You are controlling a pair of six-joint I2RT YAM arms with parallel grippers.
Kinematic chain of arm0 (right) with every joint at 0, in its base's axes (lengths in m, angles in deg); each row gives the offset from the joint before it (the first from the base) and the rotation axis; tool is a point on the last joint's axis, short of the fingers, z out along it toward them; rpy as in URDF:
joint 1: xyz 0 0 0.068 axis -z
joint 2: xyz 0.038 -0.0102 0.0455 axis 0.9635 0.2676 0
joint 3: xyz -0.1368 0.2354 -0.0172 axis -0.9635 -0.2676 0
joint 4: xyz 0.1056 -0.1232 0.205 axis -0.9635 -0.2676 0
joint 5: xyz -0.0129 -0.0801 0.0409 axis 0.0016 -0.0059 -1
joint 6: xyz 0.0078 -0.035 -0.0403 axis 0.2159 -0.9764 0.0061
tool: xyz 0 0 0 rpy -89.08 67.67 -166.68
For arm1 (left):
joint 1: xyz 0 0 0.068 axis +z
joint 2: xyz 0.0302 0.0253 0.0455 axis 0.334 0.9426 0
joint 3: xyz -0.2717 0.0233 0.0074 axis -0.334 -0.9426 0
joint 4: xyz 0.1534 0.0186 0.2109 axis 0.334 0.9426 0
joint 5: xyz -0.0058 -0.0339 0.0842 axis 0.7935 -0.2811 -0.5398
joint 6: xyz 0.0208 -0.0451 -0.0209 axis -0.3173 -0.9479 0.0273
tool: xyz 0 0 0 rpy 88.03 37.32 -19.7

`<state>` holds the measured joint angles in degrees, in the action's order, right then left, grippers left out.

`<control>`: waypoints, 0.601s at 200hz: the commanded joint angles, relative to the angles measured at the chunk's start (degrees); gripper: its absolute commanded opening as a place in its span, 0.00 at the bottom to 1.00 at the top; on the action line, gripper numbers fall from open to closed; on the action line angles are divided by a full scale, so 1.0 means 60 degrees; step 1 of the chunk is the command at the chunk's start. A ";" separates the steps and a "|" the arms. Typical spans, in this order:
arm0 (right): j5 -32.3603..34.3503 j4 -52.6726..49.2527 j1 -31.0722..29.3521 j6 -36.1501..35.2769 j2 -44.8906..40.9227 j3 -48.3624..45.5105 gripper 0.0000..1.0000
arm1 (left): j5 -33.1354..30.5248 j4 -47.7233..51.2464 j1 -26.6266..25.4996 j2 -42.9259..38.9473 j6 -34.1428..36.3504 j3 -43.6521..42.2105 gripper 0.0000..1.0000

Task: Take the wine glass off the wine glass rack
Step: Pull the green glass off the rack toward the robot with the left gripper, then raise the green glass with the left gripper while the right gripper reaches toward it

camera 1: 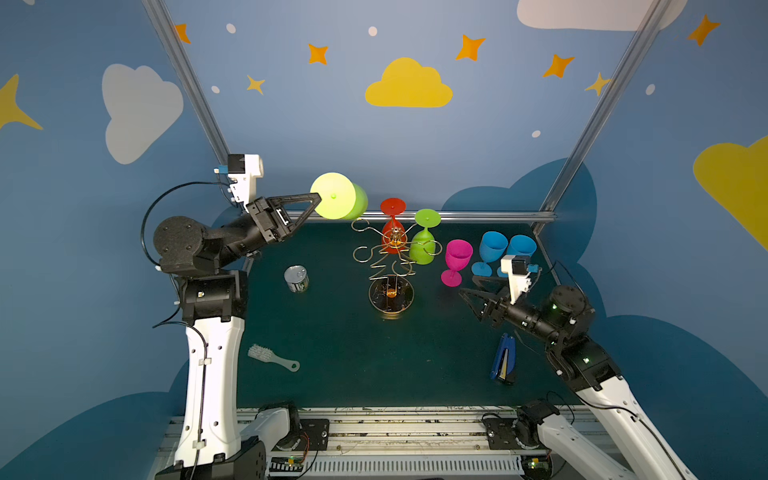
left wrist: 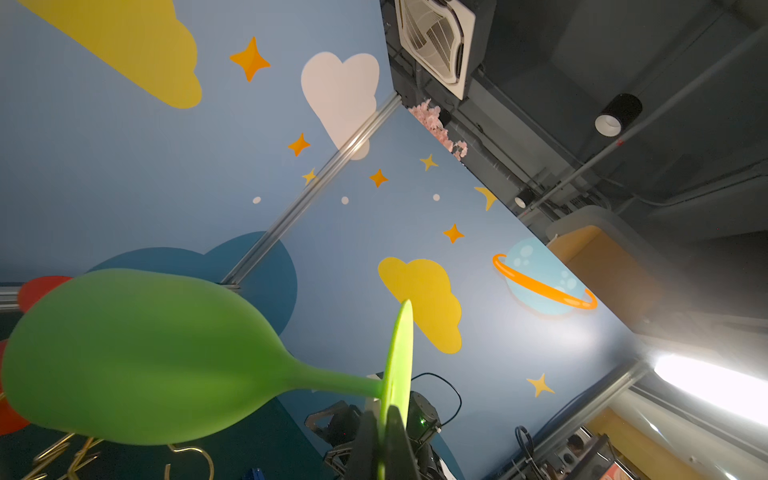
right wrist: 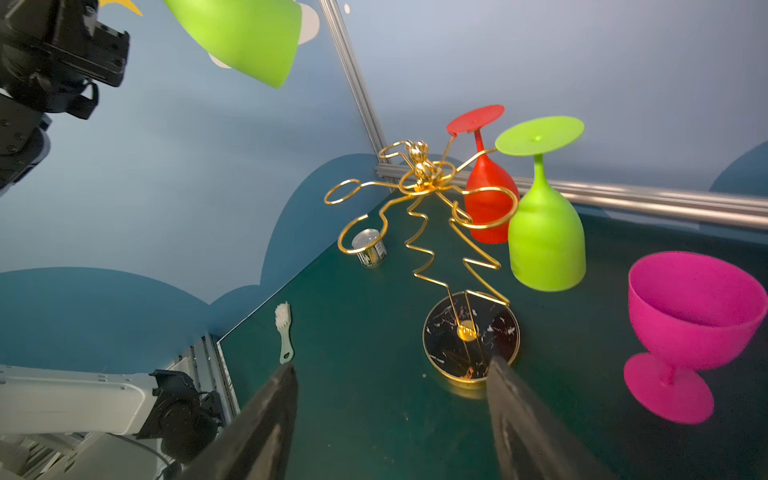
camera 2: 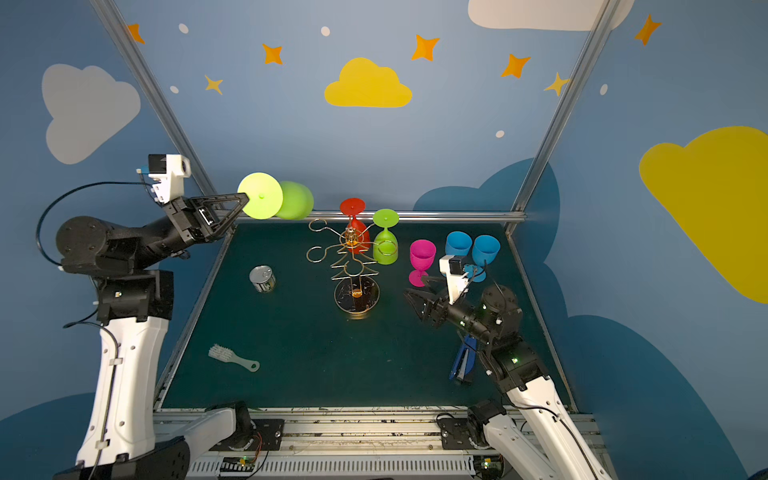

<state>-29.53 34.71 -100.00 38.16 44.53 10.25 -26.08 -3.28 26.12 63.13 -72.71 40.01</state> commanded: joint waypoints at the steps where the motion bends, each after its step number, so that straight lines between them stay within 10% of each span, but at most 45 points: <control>1: 0.0244 0.0778 -0.0233 -0.0435 0.0232 0.0580 0.71 | 0.0195 -0.0099 -0.0602 0.0405 0.0018 0.0009 0.04; 120: 0.0327 0.2347 -0.2097 -0.3750 0.2327 0.2209 0.76 | 0.0880 -0.0134 -0.2171 0.1061 -0.0866 -0.0250 0.04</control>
<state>-27.87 46.56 -110.73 22.97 56.97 20.04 -22.52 -3.22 13.47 70.64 -77.10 39.13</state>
